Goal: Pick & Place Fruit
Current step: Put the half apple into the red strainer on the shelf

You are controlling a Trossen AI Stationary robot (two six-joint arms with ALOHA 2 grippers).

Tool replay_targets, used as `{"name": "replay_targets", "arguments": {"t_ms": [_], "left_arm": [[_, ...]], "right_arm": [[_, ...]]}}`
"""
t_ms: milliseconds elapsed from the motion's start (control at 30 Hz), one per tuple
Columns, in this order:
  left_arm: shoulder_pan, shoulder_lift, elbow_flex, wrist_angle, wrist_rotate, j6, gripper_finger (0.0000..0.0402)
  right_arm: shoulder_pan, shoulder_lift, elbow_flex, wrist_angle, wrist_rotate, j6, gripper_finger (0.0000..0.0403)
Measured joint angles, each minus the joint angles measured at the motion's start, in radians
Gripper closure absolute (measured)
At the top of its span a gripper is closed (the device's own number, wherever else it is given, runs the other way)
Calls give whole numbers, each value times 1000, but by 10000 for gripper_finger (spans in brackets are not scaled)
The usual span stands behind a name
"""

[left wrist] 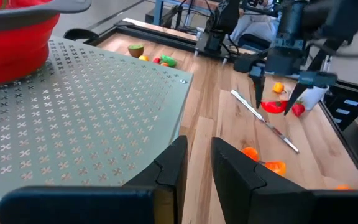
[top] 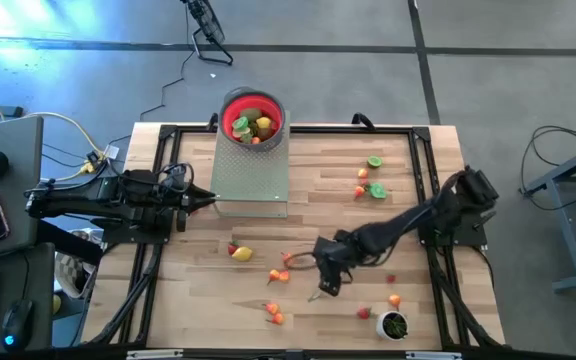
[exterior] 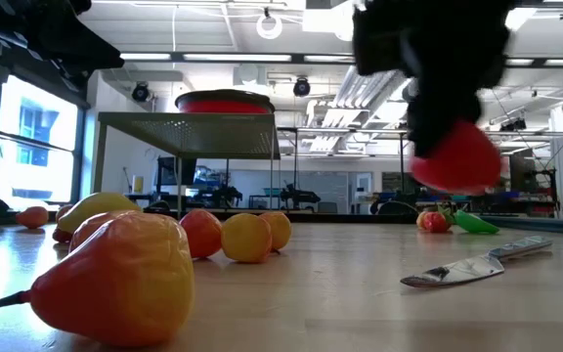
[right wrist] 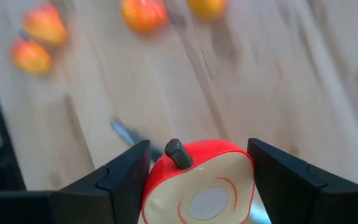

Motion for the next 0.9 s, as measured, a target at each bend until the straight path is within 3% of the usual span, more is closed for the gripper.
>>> {"name": "replay_targets", "arguments": {"t_ms": [200,633,900], "left_arm": [[0,0,0,0,-3,10,334],[0,0,0,0,-3,10,334],[0,0,0,5,-2,33,334]], "right_arm": [[-112,0,61,124,-54,-214,157],[-311,0,141,502,-408,-427,155],[-396,0,204,608,-379,-620,152]]}}
